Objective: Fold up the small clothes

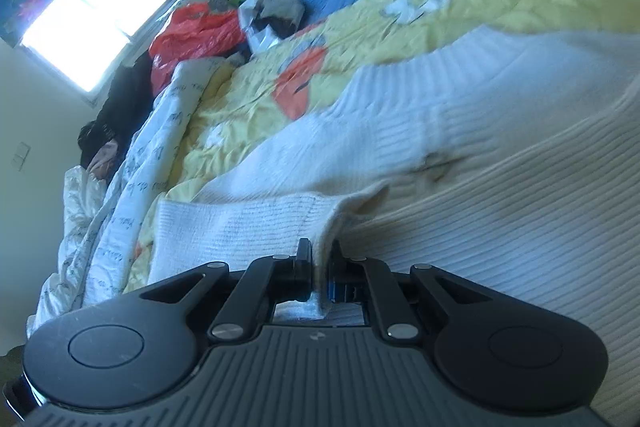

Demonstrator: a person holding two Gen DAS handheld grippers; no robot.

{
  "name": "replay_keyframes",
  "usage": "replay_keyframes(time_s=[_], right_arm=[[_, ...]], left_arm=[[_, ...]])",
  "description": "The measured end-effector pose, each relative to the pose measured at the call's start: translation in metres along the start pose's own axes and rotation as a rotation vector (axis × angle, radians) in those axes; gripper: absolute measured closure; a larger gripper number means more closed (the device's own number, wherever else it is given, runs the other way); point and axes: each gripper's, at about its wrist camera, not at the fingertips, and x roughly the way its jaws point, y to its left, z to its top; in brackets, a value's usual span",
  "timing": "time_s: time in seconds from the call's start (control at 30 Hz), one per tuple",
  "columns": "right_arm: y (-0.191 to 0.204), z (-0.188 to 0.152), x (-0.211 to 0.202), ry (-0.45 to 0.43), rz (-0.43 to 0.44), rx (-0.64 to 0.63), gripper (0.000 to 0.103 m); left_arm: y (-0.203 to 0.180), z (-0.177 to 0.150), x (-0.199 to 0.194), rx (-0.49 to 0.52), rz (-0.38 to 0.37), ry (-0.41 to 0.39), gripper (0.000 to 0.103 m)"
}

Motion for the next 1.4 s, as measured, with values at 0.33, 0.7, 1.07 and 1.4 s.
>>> replay_keyframes(time_s=[0.33, 0.7, 1.07, 1.4], right_arm=[[-0.059, 0.021, -0.059, -0.093, -0.078, 0.052, 0.092], [-0.108, 0.017, -0.096, -0.162, -0.161, 0.108, 0.092], [-0.127, 0.016, -0.115, -0.178, -0.179, 0.107, 0.092], [-0.140, 0.013, -0.122, -0.193, -0.201, 0.112, 0.093]], left_arm=[[-0.004, -0.001, 0.000, 0.037, -0.006, -0.005, 0.006], [-0.013, -0.002, -0.003, 0.097, 0.010, -0.026, 0.006], [-0.011, -0.001, -0.001, 0.083, 0.023, -0.013, 0.006], [-0.011, -0.001, 0.000, 0.082, 0.026, -0.009, 0.006]])
